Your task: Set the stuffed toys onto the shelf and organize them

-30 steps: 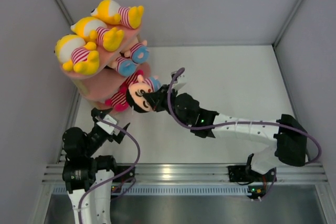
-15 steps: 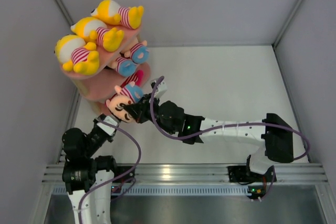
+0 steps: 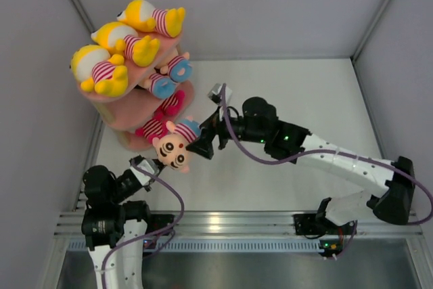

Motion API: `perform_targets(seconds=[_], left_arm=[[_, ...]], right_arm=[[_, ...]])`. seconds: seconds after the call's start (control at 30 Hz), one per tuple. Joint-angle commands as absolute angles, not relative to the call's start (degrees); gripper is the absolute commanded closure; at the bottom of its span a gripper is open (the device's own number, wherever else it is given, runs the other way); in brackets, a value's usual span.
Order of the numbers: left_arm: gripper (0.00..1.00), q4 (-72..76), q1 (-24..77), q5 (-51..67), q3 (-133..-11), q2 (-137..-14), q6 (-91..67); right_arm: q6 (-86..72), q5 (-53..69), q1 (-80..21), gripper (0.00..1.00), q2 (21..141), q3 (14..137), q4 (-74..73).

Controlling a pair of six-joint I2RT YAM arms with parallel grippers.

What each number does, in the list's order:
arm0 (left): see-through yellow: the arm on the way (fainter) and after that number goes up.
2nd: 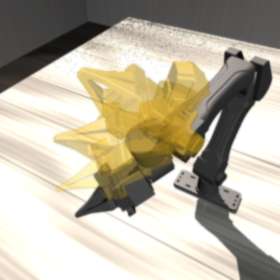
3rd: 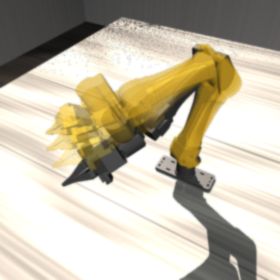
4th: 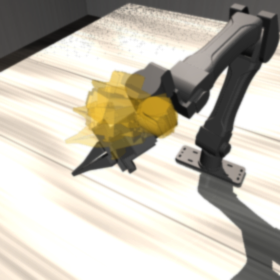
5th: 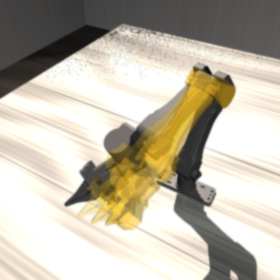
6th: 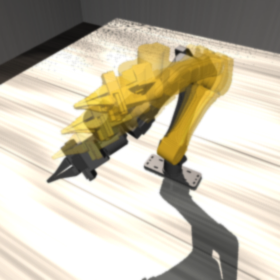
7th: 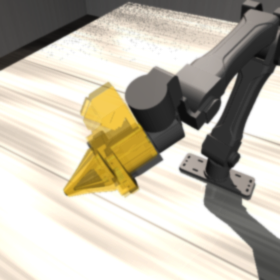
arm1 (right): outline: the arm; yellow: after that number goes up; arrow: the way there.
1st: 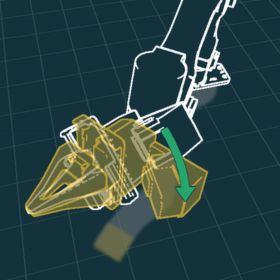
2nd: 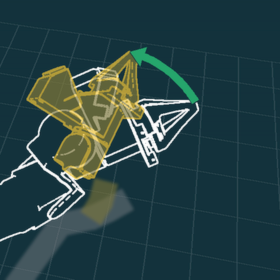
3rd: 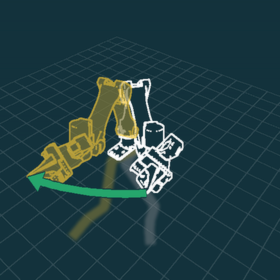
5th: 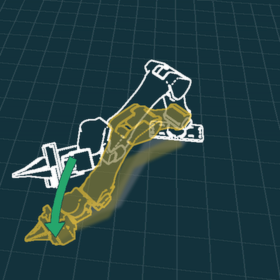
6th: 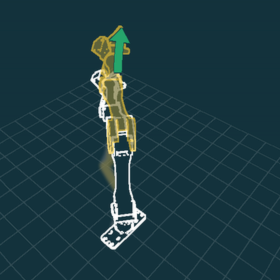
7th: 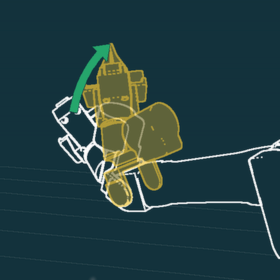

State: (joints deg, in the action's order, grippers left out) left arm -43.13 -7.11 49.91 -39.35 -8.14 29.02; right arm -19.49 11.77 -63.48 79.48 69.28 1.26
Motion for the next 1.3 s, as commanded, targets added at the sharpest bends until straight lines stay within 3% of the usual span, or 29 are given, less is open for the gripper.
perform_targets(seconds=[0.0, 0.2, 0.63, 0.7, 0.73, 0.8, 0.83, 0.87, 0.9, 0.93, 1.0, 1.1, 1.27], left_arm=[[0.96, -40.8, -6.9, 66.2, -38.4, -11.4, 30.1], [0.97, -40.7, -6.9, 72.3, -39.5, -19.4, 32.3], [0.98, -40.7, -6.5, 78.3, -42.4, -24.0, 27.3], [0.98, -40.7, -6.5, 78.0, -42.4, -23.9, 27.2], [0.98, -40.7, -6.5, 78.0, -42.5, -24.0, 27.2], [0.98, -40.7, -6.5, 78.2, -42.7, -23.9, 27.1], [0.98, -40.7, -6.5, 77.9, -42.8, -23.9, 27.0], [0.98, -40.7, -6.5, 77.2, -42.8, -23.9, 26.8], [0.91, -40.8, -6.5, 75.7, -42.9, -23.9, 26.4], [0.78, -40.8, -6.5, 71.5, -42.9, -23.7, 26.0], [0.37, -40.8, -6.5, 64.3, -43.5, -22.9, 24.4], [0.10, -40.9, -6.5, 47.2, -44.6, -20.8, 20.7], [0.02, -40.8, -6.6, 22.7, -47.3, -16.0, 12.7]], right_arm=[[-12.1, 22.5, -57.0, 0.01, 71.5, 73.9, -15.3], [-15.1, 34.8, -46.9, 0.01, 69.2, 69.4, -15.7], [-20.5, 41.0, -46.8, 0.01, 73.8, 61.7, -2.7], [-21.7, 41.9, -46.8, 0.04, 75.1, 61.5, -0.5], [-22.3, 42.7, -46.8, 0.09, 75.5, 61.6, -0.5], [-23.3, 43.0, -46.8, 0.37, 75.9, 61.2, 2.4], [-24.6, 43.0, -46.8, 0.68, 76.1, 60.4, 3.1], [-25.0, 43.0, -46.8, 0.87, 76.1, 60.2, 3.5], [-25.3, 42.7, -46.8, 1.00, 75.7, 59.9, 4.0], [-26.0, 41.8, -46.8, 1.00, 75.2, 59.3, 4.4], [-27.0, 40.7, -46.8, 1.00, 73.7, 58.5, 5.5], [-31.6, 37.0, -46.8, 1.00, 71.4, 56.3, 10.0], [-40.1, 21.5, -48.0, 1.00, 67.7, 52.5, 15.3]])
